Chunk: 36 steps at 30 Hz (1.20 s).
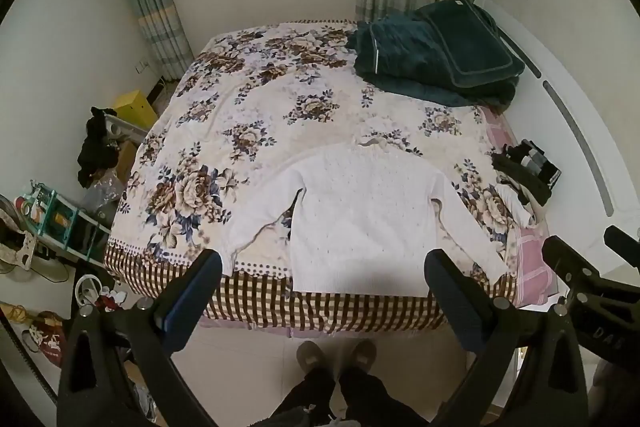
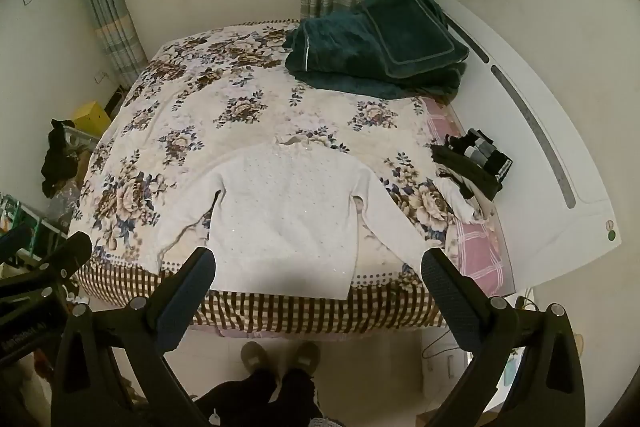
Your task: Fold small clothes
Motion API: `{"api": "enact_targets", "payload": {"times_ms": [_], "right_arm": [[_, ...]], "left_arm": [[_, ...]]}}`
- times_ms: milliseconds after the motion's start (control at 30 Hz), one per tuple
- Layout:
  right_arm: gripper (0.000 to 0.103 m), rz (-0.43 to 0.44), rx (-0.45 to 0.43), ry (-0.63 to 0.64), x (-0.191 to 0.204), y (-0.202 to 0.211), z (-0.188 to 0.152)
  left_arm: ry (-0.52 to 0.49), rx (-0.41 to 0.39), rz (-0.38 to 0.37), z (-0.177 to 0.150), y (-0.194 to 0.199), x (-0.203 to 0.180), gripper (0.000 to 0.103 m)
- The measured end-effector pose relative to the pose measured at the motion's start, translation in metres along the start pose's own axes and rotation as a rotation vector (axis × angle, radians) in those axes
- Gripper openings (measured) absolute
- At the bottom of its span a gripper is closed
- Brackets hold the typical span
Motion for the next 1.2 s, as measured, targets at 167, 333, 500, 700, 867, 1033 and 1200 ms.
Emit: {"api": "enact_targets", "payload": {"times_ms": [167, 333, 500, 700, 867, 1033, 1200], "right_arm": [[0.103, -0.002, -0.004, -0.002, 0.000, 0.000, 0.000], [0.103, -0.002, -0.002, -0.001, 0.000, 0.000, 0.000], [0.103, -0.003, -0.003, -0.001, 0.000, 0.000, 0.000], [0.103, -0.003, -0.004, -0.001, 0.000, 0.000, 0.000], [0.103, -0.006, -0.004, -0.001, 0.001, 0.000, 0.000], [0.103, -0.008, -0.003, 0.001, 0.001, 0.001, 0.001], [0.103, -0.005, -0.005, 0.000, 0.002, 0.001, 0.002]], "left_arm": [[0.000, -0.002, -0.002, 0.006, -0.003, 0.000, 0.103], [0.000, -0.006, -0.002, 0.004, -0.002, 0.001, 0.103], [0.000, -0.008, -0.004, 0.004, -0.003, 0.002, 0.103], [0.001, -0.011, -0.007, 0.004, -0.002, 0.002, 0.103], [0.001, -0.012, -0.007, 0.010, 0.003, 0.000, 0.103], [0.001, -0.011, -0.011, 0.012, 0.004, 0.000, 0.103], [0.005, -0.008, -0.014, 0.021, 0.007, 0.000, 0.103]]}}
Point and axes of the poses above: each gripper's, at about its wrist camera, not at the fingertips, and y roughly against the way its jaws point, x to its left, z to its top, the point moved 5 cm from there along -y, roughly the way its jaws point, and after that the axes turned 14 degrees about x, right-handed, at the moved point
